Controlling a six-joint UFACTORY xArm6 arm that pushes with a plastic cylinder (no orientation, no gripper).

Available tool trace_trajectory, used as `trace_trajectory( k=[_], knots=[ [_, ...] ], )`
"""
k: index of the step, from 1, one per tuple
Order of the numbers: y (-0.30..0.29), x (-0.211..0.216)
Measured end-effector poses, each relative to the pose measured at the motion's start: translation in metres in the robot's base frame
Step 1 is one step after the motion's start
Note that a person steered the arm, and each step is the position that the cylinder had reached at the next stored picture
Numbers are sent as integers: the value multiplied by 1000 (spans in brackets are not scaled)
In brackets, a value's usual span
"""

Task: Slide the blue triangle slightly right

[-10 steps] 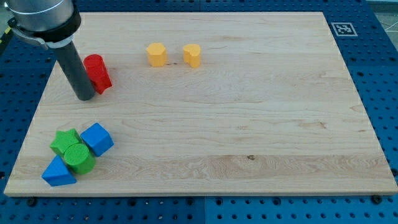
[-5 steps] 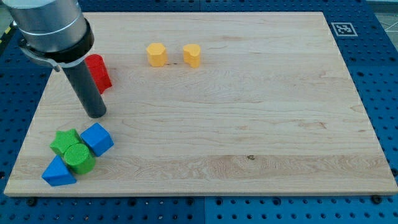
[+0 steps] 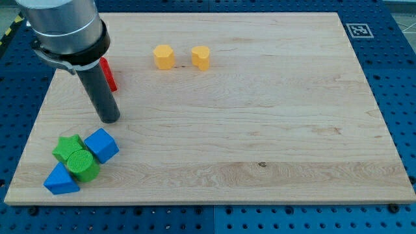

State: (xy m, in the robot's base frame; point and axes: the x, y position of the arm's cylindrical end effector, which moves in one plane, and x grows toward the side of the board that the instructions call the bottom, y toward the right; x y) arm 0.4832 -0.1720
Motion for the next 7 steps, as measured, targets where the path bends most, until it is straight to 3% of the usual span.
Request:
trace_trajectory(
  k=[5,7],
  knots=[
    [15,0],
    [58,32]
  ],
)
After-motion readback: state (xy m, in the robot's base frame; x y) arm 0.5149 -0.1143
